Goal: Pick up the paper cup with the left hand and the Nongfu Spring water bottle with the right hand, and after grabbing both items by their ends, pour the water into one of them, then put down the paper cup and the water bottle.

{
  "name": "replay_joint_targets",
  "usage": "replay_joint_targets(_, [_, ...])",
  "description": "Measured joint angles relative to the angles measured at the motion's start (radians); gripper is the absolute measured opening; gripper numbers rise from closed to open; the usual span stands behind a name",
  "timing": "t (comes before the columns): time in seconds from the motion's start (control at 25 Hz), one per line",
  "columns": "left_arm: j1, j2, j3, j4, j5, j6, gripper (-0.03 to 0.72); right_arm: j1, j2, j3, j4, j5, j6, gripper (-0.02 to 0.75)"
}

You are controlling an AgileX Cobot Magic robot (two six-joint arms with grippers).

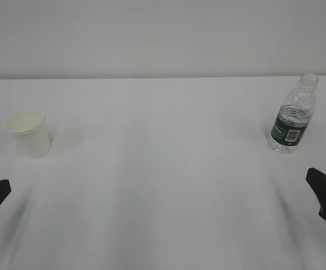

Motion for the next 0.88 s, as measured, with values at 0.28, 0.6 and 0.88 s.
replay_joint_targets(0.28, [0.000, 0.026, -0.042, -0.007, 0.000, -0.002, 0.524, 0.000, 0.014, -0.045, 0.004, 0.000, -0.027, 0.554])
replay_joint_targets(0.6, [0.000, 0.051, -0.060, -0.014, 0.000, -0.002, 0.524, 0.000, 0.159, -0.114, 0.012, 0.000, -0.034, 0.554])
replay_joint_targets(0.88, [0.000, 0.051, -0.060, -0.048, 0.000, -0.002, 0.573, 0.000, 0.171, -0.159, 0.062, 0.000, -0.051, 0.596])
